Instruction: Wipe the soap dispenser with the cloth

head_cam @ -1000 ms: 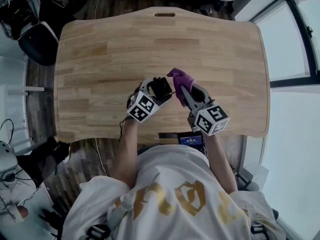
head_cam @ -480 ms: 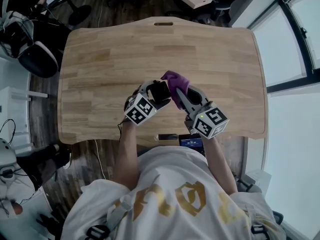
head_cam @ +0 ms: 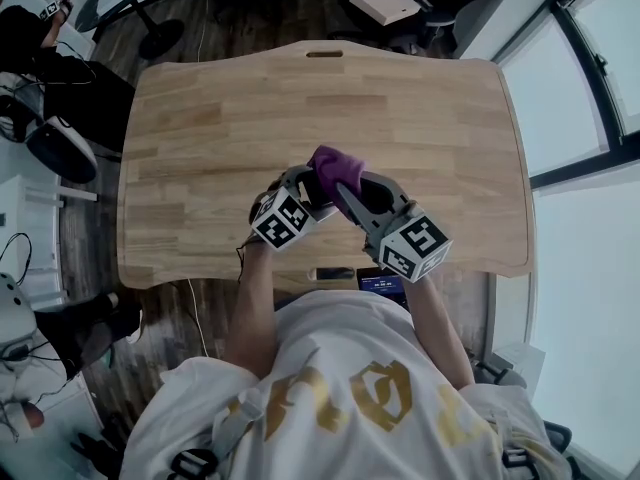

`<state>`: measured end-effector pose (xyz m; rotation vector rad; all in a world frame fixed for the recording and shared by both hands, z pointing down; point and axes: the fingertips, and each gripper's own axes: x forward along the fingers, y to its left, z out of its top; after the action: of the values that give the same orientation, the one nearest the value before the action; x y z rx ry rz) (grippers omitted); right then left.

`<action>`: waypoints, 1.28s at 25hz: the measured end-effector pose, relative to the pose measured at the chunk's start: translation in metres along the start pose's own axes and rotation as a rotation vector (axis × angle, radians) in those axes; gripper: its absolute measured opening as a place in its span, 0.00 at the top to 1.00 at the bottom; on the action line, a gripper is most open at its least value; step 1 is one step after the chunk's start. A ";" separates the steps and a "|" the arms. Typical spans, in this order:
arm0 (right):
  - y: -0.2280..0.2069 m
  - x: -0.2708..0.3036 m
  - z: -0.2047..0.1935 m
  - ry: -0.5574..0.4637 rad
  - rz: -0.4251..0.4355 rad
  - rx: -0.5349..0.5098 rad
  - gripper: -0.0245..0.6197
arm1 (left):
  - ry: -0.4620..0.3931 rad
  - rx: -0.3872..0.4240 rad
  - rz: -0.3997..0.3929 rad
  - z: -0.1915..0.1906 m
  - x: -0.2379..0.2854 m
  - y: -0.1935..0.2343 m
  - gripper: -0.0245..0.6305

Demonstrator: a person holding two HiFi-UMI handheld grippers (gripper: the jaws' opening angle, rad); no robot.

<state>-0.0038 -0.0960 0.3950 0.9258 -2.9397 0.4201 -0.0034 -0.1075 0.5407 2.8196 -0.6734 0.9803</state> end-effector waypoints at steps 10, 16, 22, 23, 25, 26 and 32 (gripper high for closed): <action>0.003 0.004 -0.002 0.045 -0.017 -0.088 0.88 | 0.010 0.022 -0.015 0.007 0.002 -0.005 0.43; -0.002 0.005 -0.003 0.056 -0.046 -0.137 0.88 | 0.014 0.028 -0.024 0.006 0.003 -0.008 0.43; -0.015 0.009 0.003 0.046 -0.076 -0.131 0.88 | 0.011 0.071 -0.045 0.011 0.004 -0.017 0.43; -0.018 0.010 0.003 0.041 -0.083 -0.117 0.88 | 0.008 0.082 -0.052 0.012 0.004 -0.019 0.43; -0.024 0.011 0.002 0.034 -0.094 -0.086 0.88 | 0.003 0.094 -0.066 0.014 0.005 -0.024 0.43; -0.025 0.012 0.002 0.030 -0.096 -0.073 0.88 | 0.001 0.097 -0.073 0.015 0.005 -0.026 0.43; -0.035 0.011 0.001 0.007 -0.109 -0.015 0.88 | -0.002 0.107 -0.094 0.016 0.007 -0.031 0.43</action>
<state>0.0074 -0.1298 0.4036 1.0742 -2.8648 0.3953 0.0237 -0.0850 0.5345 2.9137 -0.4976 1.0276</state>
